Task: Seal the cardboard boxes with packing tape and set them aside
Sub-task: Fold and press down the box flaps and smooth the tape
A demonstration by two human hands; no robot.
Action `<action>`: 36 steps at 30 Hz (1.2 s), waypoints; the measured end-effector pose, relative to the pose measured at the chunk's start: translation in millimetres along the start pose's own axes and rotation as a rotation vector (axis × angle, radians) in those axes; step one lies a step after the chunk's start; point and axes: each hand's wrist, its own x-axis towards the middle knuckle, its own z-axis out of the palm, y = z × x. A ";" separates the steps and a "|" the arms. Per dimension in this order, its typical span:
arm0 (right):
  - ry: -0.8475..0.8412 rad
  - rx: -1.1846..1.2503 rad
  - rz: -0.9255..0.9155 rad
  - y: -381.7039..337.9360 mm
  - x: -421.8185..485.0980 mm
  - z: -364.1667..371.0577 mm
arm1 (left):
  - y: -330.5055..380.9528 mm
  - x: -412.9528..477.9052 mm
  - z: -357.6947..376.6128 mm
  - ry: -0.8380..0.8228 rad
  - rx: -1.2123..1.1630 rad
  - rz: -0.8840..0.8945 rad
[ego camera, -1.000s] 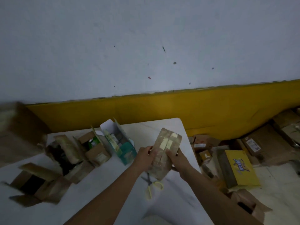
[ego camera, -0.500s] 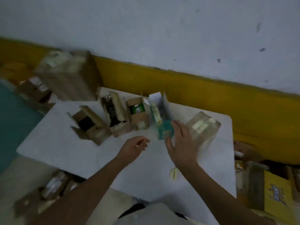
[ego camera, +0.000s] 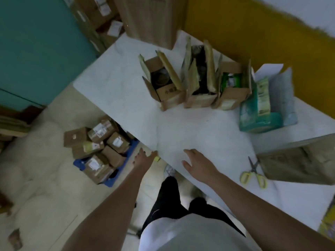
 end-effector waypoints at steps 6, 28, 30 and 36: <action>-0.064 0.020 0.119 10.1 1.8 11.0 | 2.4 14.4 4.2 -0.183 -0.295 0.079; 0.454 1.487 0.204 -20.2 -31.7 -98.7 | 217.8 -135.2 -19.4 -0.370 0.281 0.746; 0.573 1.452 0.235 -4.2 -57.0 -125.0 | 242.4 -156.4 -7.3 -0.424 0.310 0.840; 0.912 1.596 0.233 59.2 -145.9 -174.7 | 314.6 -232.5 49.9 -0.603 0.431 1.046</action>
